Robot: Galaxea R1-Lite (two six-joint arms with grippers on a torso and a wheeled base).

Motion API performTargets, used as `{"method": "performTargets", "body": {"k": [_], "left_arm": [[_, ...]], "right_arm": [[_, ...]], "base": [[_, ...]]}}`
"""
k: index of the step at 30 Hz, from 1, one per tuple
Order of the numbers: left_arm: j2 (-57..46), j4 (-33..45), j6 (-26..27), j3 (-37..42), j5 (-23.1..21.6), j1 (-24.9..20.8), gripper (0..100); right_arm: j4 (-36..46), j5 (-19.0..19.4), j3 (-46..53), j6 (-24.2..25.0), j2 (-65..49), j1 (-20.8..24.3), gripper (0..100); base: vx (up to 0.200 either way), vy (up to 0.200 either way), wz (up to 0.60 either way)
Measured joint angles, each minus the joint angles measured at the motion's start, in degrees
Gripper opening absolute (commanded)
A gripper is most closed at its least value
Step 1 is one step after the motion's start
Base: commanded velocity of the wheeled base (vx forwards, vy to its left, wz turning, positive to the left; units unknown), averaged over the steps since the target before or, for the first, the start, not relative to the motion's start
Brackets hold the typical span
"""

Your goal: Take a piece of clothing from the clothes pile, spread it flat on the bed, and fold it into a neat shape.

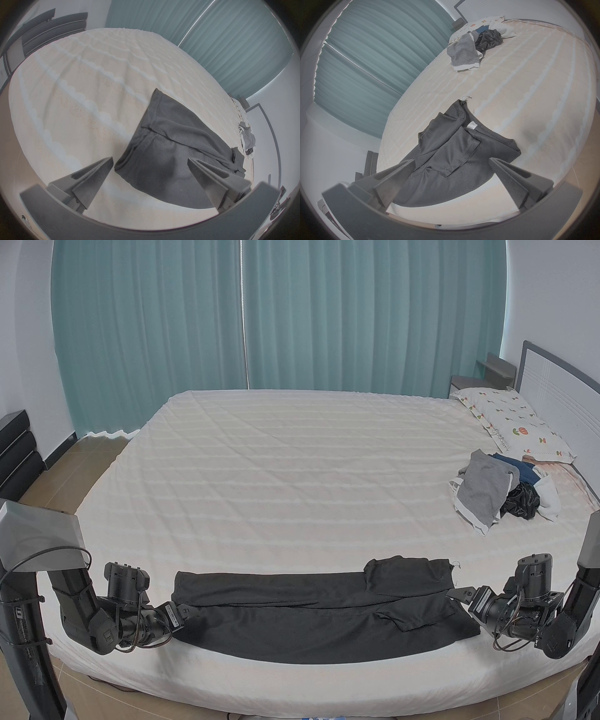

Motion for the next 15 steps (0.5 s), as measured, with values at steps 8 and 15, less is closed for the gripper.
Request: {"method": "performTargets", "body": {"k": [8, 15], "left_arm": [[-0.1, 0.0, -0.1, 0.1, -0.1, -0.2, 100], [-0.2, -2.1, -0.1, 0.1, -1.7, -0.1, 100]], "right_arm": [[0.0, 0.0, 0.0, 0.0, 0.3, 0.1, 100], [0.0, 0.0, 0.1, 0.0, 0.3, 0.2, 100]], "base": [[-0.1, 0.0, 0.0], [0.0, 0.0, 0.0]]}}
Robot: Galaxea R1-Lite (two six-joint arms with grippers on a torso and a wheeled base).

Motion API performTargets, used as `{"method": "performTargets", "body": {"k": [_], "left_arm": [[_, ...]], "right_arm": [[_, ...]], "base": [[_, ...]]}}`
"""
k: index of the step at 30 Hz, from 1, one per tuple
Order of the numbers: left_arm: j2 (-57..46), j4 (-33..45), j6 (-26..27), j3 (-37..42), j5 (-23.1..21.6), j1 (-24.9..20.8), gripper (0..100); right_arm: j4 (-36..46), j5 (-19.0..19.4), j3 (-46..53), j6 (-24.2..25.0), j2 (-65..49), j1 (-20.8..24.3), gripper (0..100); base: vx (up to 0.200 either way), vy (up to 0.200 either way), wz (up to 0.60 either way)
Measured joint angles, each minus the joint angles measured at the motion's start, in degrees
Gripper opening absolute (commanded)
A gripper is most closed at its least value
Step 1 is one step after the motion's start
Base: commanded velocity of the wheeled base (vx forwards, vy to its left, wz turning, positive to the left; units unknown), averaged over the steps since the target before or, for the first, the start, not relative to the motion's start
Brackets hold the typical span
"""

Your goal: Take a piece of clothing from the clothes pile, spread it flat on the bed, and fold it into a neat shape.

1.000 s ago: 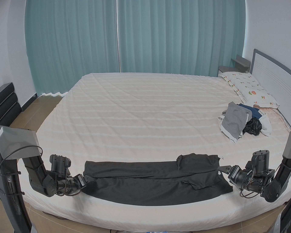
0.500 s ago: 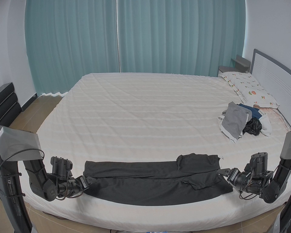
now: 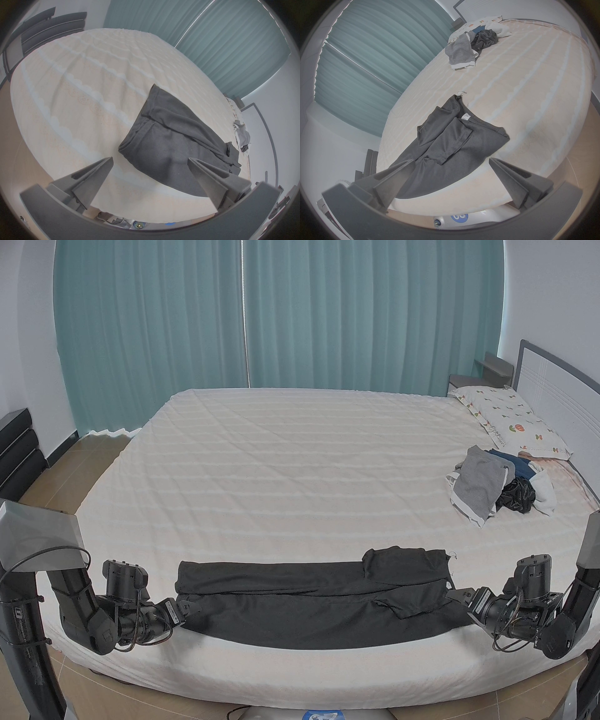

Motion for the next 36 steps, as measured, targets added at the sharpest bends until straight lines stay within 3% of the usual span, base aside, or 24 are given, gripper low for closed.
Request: {"method": "performTargets", "body": {"k": [16, 26, 27, 31, 36], "left_arm": [[2.9, -4.5, 0.2, -0.2, 1.2, -0.1, 100], [5.9, -4.6, 0.1, -4.1, 5.3, -0.1, 100], [6.1, -4.6, 0.1, -4.4, 5.4, -0.1, 0], [6.9, -4.6, 0.1, -4.9, 5.9, -0.1, 0], [7.2, -4.6, 0.1, -3.9, 10.1, 0.1, 0]], "right_arm": [[-1.4, 0.0, 0.0, 0.0, 1.0, 0.4, 100], [-4.2, 0.0, 0.8, -0.1, 2.3, 0.6, 100], [-4.2, 0.0, 0.8, -0.1, 2.4, 0.6, 100], [-4.3, 0.0, 0.9, -0.1, 2.6, 0.6, 100], [-4.5, 0.0, 1.1, -0.1, 2.7, 0.6, 100]], "base": [[0.0, 0.0, 0.0], [0.0, 0.0, 0.0], [0.0, 0.0, 0.0], [0.0, 0.0, 0.0], [0.0, 0.0, 0.0]]}}
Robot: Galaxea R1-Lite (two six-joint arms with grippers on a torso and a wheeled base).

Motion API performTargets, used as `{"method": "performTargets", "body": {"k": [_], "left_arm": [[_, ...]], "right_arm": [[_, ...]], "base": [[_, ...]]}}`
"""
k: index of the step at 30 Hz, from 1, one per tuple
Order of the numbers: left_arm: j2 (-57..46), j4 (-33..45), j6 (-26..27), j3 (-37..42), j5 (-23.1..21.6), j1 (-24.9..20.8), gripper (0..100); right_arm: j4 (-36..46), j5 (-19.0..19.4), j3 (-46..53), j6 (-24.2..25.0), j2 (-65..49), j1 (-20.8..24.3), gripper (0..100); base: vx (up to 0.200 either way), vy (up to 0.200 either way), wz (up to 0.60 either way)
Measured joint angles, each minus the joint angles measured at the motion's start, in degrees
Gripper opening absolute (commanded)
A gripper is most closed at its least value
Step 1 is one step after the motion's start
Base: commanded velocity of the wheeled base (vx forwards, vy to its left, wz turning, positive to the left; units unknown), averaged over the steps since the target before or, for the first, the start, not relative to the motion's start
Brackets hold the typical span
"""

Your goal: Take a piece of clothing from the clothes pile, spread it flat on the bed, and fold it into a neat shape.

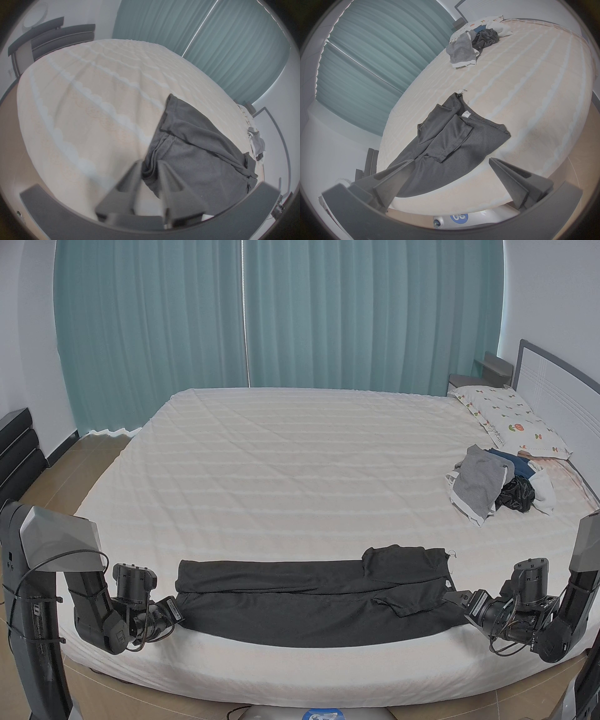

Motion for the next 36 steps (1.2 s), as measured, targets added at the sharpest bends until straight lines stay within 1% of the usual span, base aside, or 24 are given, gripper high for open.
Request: {"method": "performTargets", "body": {"k": [5, 14, 15, 22, 27, 30, 35, 36], "left_arm": [[-0.9, 0.0, 0.6, 2.6, 1.5, -0.1, 0], [-2.3, 0.2, 2.7, 4.6, 1.9, -0.8, 0], [-2.3, 0.2, 2.8, 4.6, 2.0, -0.7, 100], [-2.4, 0.0, 3.1, 4.6, 2.0, -0.2, 100], [-3.9, 0.3, 2.3, 3.2, 0.9, 2.1, 100], [-4.9, 0.5, 0.4, 1.9, 0.1, 3.4, 100], [-5.6, 0.6, -5.9, -0.3, -0.4, 3.6, 100], [-5.7, 0.6, -7.0, -0.8, -1.2, 3.4, 100]], "right_arm": [[0.0, 0.0, 0.1, 0.0, 0.0, -0.1, 100], [-0.1, 0.0, 0.3, 0.1, -0.2, -0.1, 100], [-0.1, 0.0, 0.3, 0.0, -0.2, -0.1, 100], [0.0, 0.0, 0.3, 0.1, -0.3, 0.0, 100], [0.0, 0.0, 0.3, 0.0, -0.3, 0.0, 100], [0.0, 0.0, 0.3, 0.0, -0.2, 0.0, 100], [0.0, 0.1, 0.2, 0.1, -0.1, 0.0, 100], [0.0, 0.1, 0.1, 0.1, -0.1, 0.1, 100]], "base": [[0.0, 0.0, 0.0], [0.0, 0.0, 0.0], [0.0, 0.0, 0.0], [0.0, 0.0, 0.0], [0.0, 0.0, 0.0], [0.0, 0.0, 0.0], [0.0, 0.0, 0.0], [0.0, 0.0, 0.0]]}}
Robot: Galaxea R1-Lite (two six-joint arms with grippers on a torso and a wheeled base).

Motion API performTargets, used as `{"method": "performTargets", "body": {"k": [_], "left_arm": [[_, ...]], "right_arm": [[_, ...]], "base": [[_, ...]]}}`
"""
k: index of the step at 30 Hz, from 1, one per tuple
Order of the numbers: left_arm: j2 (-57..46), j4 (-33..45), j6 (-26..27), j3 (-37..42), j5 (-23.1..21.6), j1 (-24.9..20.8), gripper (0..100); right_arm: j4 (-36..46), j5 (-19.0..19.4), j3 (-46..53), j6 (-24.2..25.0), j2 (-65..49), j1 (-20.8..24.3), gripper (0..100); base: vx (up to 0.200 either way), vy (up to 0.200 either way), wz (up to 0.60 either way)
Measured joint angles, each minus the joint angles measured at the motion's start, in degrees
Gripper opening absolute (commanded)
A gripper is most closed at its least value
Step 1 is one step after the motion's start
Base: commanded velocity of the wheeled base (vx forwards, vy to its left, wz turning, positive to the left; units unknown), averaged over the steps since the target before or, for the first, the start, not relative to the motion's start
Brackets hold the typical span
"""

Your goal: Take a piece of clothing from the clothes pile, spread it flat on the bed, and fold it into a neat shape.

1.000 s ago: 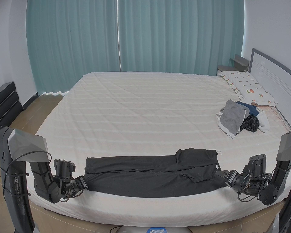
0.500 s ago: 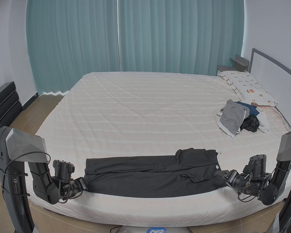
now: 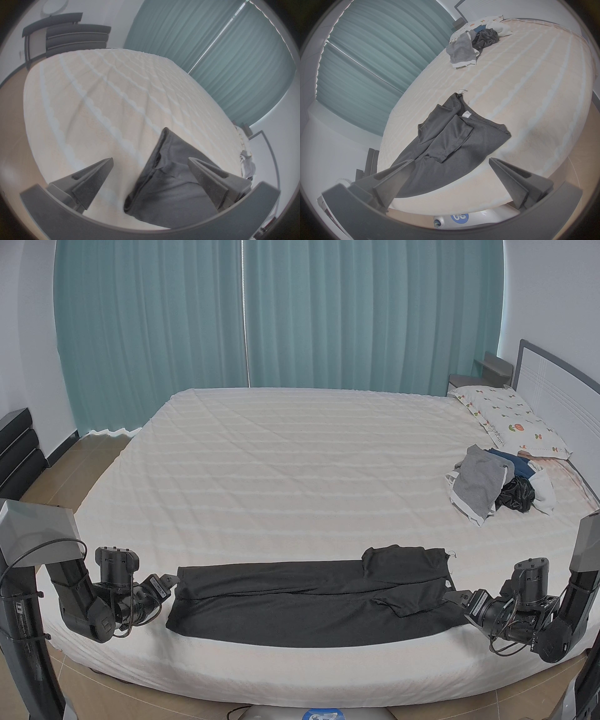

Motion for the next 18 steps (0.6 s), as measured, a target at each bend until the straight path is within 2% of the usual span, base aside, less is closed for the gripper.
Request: {"method": "performTargets", "body": {"k": [6, 12, 15, 18], "left_arm": [[0.0, 0.1, -5.0, -1.2, -5.7, -0.6, 100], [0.0, 0.0, -7.1, -1.8, -6.9, -0.7, 100], [0.0, 0.0, -7.6, -1.9, -6.9, -0.7, 100], [0.1, -0.1, -7.9, -2.1, -6.9, -0.8, 100]], "right_arm": [[0.1, 0.6, -2.5, -0.2, 0.1, 1.2, 100], [1.9, 0.7, -6.9, -0.1, 1.3, 3.0, 100], [3.3, 0.6, -10.1, 1.8, 3.3, 3.6, 100], [3.9, 0.6, -12.4, 6.1, 5.4, 4.2, 100]], "base": [[0.0, 0.0, 0.0], [0.0, 0.0, 0.0], [0.0, 0.0, 0.0], [0.0, 0.0, 0.0]]}}
